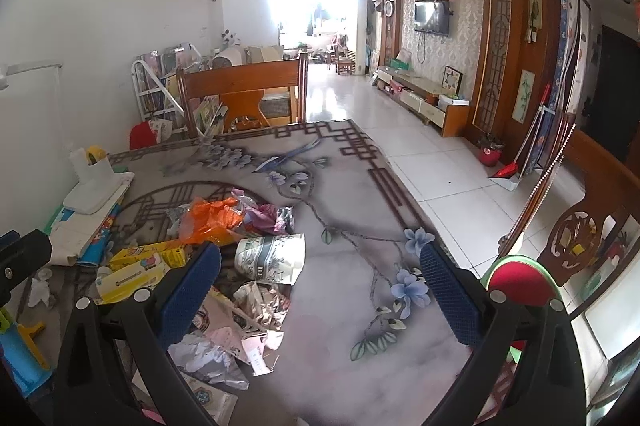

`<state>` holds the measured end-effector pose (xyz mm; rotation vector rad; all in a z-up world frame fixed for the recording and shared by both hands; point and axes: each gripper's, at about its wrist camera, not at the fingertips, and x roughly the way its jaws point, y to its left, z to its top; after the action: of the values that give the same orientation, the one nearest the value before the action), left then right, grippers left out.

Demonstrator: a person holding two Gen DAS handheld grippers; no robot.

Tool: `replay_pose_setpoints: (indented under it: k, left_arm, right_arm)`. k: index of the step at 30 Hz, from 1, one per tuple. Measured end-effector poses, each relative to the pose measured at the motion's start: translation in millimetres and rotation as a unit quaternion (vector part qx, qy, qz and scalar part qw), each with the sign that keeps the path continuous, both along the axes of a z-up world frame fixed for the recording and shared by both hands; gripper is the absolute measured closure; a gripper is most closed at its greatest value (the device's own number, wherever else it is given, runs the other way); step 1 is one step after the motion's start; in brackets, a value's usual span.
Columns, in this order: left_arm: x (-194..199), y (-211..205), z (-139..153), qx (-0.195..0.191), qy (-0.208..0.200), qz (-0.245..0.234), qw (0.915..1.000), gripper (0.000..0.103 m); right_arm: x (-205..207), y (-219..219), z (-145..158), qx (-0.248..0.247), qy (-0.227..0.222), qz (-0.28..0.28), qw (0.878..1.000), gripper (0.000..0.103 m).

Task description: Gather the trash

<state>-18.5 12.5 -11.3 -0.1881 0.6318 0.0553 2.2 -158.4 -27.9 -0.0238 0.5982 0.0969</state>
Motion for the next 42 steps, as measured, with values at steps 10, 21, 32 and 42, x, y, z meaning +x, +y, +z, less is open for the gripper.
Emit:
replay_pose_setpoints:
  k: [10,21,32,42]
  left_arm:
    - [-6.7,-0.7,-1.2,0.005,0.002,-0.003,1.0000,0.005]
    - [-5.0,-5.1,-1.1,0.008,0.004,-0.013,0.9999,0.005]
    - [-4.7,-2.9,-2.8,0.007,0.006,-0.009,0.9999,0.005]
    - [-5.5,-0.2,-6.6,0.006,0.012,-0.003,0.9999,0.005]
  right_arm:
    - [-6.5,4.5,-3.9,-0.003,0.005,0.004,1.000,0.007]
    - [-9.2,-0.5,-4.5,0.002,0.007,-0.007,1.000,0.007]
    - [-9.8,1.3,-7.2,0.001,0.010,-0.003,1.000,0.007]
    - [-7.1,5.3,-10.3,-0.003,0.021,0.002,1.000,0.007]
